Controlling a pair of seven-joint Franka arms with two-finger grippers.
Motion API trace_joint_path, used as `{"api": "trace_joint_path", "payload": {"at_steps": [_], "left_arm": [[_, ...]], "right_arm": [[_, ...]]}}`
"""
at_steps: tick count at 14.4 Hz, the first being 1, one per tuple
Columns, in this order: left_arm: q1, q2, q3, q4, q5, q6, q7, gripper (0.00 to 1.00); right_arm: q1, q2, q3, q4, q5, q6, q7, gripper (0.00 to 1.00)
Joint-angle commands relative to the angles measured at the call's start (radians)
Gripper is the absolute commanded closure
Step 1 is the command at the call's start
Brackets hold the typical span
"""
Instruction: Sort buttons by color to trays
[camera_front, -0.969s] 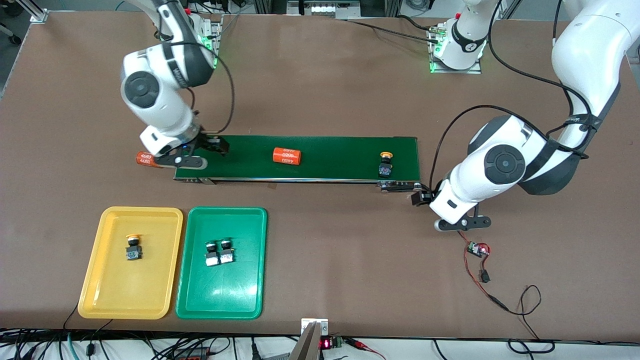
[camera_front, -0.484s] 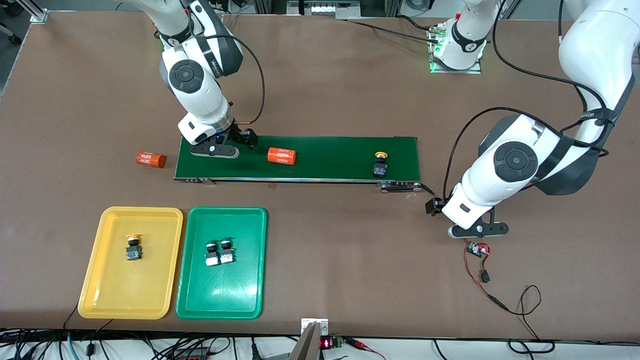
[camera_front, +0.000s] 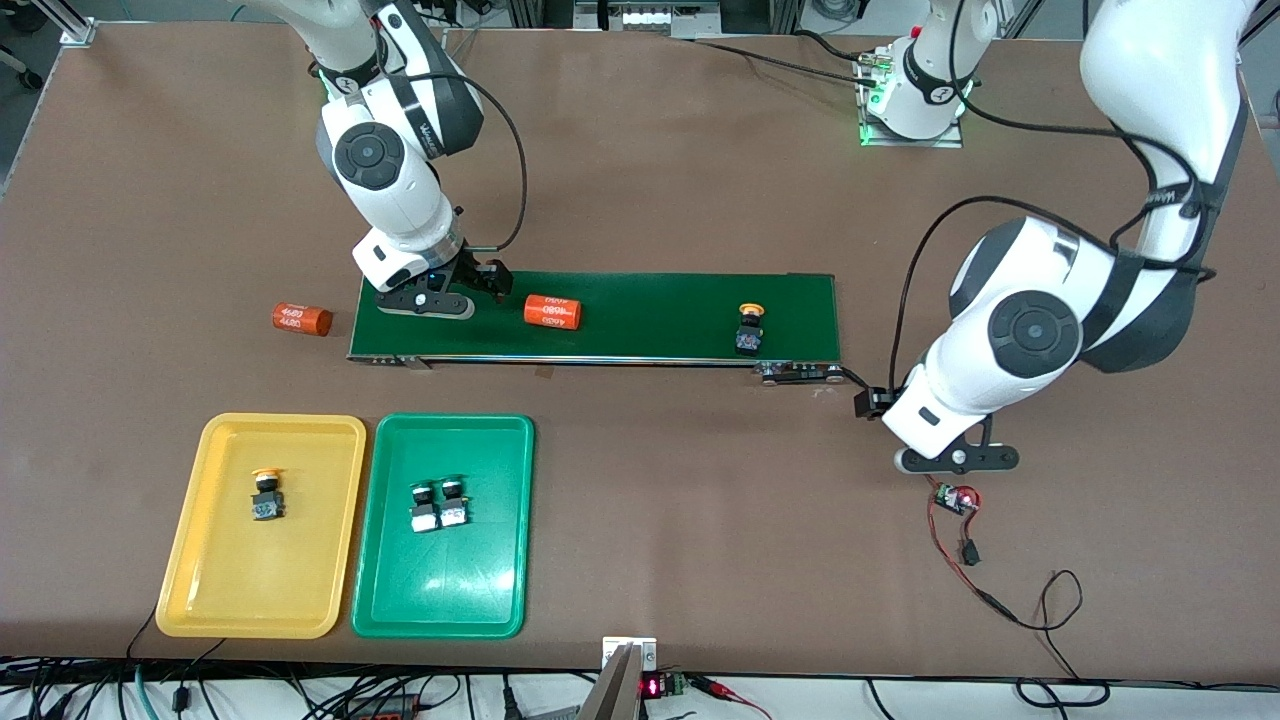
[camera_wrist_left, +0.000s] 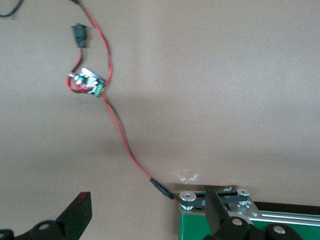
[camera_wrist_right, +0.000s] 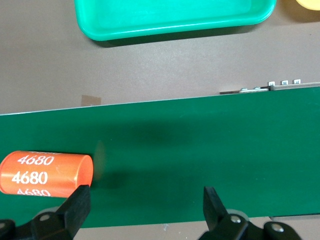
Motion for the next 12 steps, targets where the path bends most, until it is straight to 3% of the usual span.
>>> {"api": "trace_joint_path", "payload": {"at_steps": [1, 3, 6, 7, 9, 12], "left_arm": [[-0.119, -0.116, 0.261, -0.001, -0.136, -0.015, 0.106, 0.0], [-0.104, -0.16, 0.319, -0.001, -0.19, -0.011, 0.201, 0.0], [-0.104, -0.251, 0.489, -0.009, -0.34, -0.033, 0.421, 0.0], [-0.104, -0.269, 0.513, -0.009, -0.346, -0.079, 0.471, 0.0], [-0.1, -0.289, 0.516, 0.0, -0.342, -0.18, 0.476, 0.0], [-0.093, -0.331, 0.515, -0.018, -0.34, -0.178, 0.451, 0.0]], "right_arm": [[-0.002, 0.013, 0.001, 0.011, -0.003, 0.011, -0.003, 0.0], [-0.002, 0.017, 0.001, 0.017, -0.001, 0.011, -0.001, 0.0], [-0.002, 0.019, 0.001, 0.019, -0.001, 0.008, 0.002, 0.0], [-0.002, 0.019, 0.001, 0.019, -0.001, 0.01, 0.002, 0.0], [-0.002, 0.02, 0.001, 0.019, -0.001, 0.011, 0.004, 0.0], [-0.002, 0.02, 0.001, 0.019, -0.001, 0.011, 0.005, 0.0]]}}
